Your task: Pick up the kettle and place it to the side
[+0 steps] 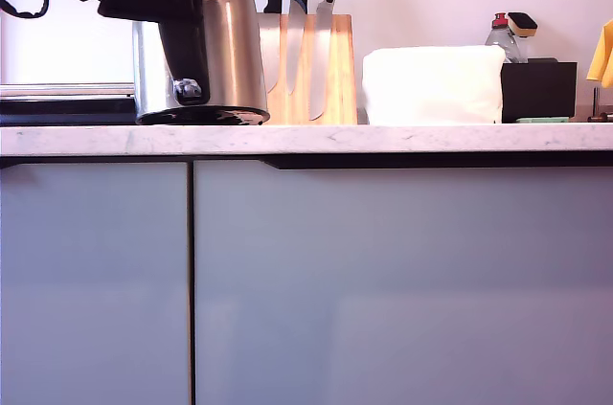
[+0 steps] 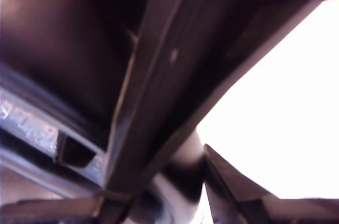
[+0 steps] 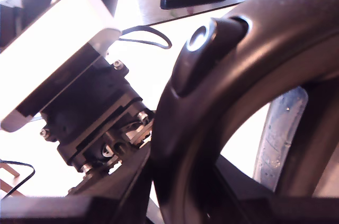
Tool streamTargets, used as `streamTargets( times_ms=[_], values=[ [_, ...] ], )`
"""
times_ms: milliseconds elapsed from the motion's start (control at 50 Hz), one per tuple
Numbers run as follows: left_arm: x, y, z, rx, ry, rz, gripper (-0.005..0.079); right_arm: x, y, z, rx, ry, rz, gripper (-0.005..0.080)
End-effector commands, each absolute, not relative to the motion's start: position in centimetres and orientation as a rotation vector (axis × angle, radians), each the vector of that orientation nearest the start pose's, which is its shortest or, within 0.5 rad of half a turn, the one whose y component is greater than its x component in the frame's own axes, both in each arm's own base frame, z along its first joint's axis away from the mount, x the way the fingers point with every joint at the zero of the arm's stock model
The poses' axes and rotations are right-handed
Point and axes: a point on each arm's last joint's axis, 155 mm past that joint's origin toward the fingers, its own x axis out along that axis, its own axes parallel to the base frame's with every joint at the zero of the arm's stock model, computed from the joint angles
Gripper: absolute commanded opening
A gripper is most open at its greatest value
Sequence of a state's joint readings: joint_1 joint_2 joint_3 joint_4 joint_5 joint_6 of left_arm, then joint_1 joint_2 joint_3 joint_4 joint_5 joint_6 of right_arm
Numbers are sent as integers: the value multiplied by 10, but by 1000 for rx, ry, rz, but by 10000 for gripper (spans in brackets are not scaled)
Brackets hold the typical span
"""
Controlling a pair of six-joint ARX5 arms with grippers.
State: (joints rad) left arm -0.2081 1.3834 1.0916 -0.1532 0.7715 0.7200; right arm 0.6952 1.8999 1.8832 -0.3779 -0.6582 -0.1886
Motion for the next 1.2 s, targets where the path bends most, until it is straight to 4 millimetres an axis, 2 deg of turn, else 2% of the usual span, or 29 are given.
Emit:
streamTargets(
  times_ms=[0, 340, 540, 640, 820, 1180],
  values=[
    [373, -203, 343, 667, -159, -966, -21, 296, 428, 442, -184, -23, 1423, -11],
    [372, -198, 361, 700, -132, -945, -21, 297, 428, 443, -199, -41, 1420, -11],
    [369, -200, 362, 710, -116, -954, -21, 291, 422, 452, -199, -57, 1416, -11],
    [366, -208, 364, 720, -128, -963, -21, 288, 418, 456, -201, -53, 1409, -11],
    [354, -229, 365, 725, -150, -1008, -21, 289, 405, 450, -227, -3, 1381, -11],
    [336, -262, 365, 737, -181, -1066, -21, 304, 373, 440, -274, 80, 1275, -11]
  ],
)
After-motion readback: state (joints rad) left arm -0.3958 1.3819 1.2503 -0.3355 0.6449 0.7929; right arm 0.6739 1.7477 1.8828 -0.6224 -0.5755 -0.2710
